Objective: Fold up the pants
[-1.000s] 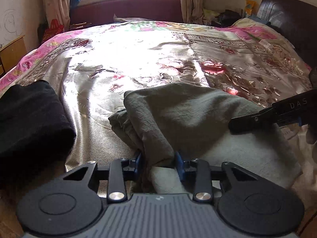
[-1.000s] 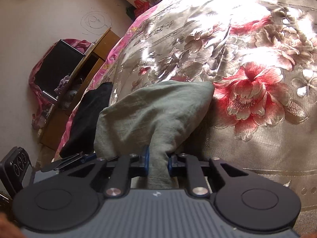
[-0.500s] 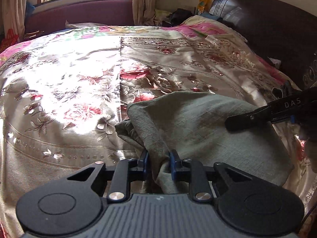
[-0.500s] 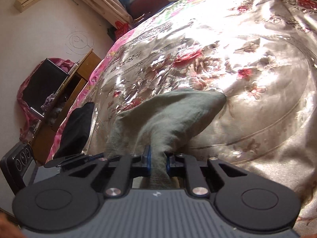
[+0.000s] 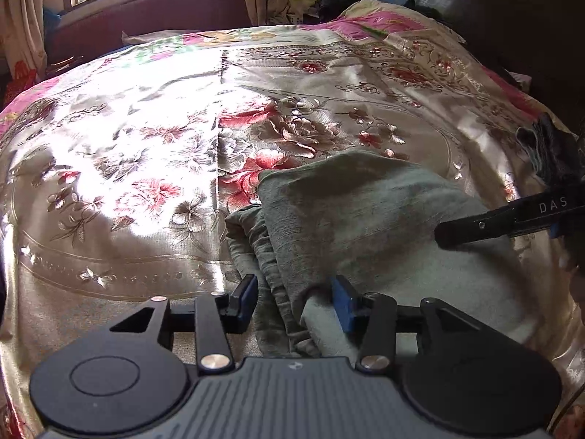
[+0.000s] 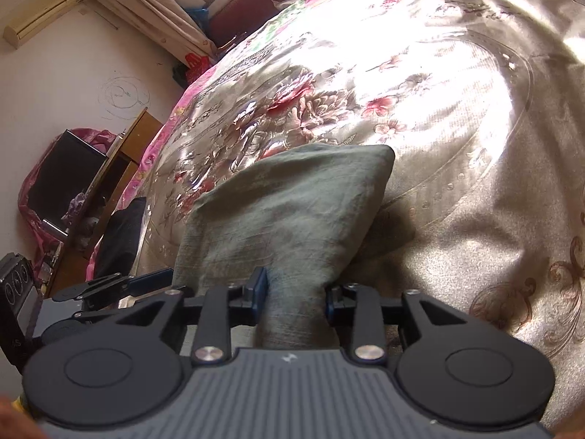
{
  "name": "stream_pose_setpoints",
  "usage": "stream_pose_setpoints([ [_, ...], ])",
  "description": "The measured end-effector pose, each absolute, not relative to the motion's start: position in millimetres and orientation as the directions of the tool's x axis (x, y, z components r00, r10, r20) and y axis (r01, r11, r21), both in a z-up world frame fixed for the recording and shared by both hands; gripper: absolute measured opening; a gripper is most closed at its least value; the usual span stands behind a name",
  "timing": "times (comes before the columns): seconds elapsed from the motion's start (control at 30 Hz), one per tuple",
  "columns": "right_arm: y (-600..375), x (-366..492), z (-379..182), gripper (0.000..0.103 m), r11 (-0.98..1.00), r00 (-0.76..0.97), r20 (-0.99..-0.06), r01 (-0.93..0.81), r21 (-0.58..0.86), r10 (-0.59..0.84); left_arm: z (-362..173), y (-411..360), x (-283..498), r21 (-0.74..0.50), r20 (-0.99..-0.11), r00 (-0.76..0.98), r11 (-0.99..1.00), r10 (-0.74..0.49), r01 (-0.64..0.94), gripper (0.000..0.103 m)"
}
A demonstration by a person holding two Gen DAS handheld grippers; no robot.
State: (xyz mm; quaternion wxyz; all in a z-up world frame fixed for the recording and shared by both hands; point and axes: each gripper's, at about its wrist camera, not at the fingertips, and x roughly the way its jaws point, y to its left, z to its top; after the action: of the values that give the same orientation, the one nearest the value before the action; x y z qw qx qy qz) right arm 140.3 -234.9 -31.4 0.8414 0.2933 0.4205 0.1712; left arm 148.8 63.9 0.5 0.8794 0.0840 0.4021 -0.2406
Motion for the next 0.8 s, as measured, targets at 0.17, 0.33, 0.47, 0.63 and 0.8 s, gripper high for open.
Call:
stream_pose_setpoints([
  [0.17, -236.9, 143.3, -43.3, 0.039, 0.726, 0.582, -0.586, -0.011, 0.688, 0.564, -11.8, 58.3, 158.7, -0.127, -0.763, 0.519, 0.876, -0.386, 0.465, 0.063],
  [0.33, -227.3, 155.6, -52.8, 0.032, 0.722, 0.568, -0.594, -0.003, 0.691, 0.571, -20.2, 46.3, 162.3, -0.134, -0.77, 0.509, 0.878, -0.384, 0.46, 0.055],
  [0.47, -234.6, 147.2, -36.7, 0.017, 0.704, 0.604, -0.545, -0.038, 0.709, 0.582, -3.8, 36.1, 155.6, -0.115, -0.743, 0.53, 0.858, -0.408, 0.501, 0.037],
  [0.63, -262.0, 143.0, -5.2, 0.016, 0.754, 0.675, -0.53, -0.06, 0.655, 0.514, 12.8, 5.2, 165.1, -0.154, -0.693, 0.53, 0.818, -0.489, 0.554, 0.034],
  [0.8, -298.1, 164.1, -14.4, 0.034, 0.842, 0.644, -0.675, 0.086, 0.532, 0.361, -11.9, -30.2, 189.2, -0.07, -0.74, 0.54, 0.844, -0.402, 0.532, 0.047],
])
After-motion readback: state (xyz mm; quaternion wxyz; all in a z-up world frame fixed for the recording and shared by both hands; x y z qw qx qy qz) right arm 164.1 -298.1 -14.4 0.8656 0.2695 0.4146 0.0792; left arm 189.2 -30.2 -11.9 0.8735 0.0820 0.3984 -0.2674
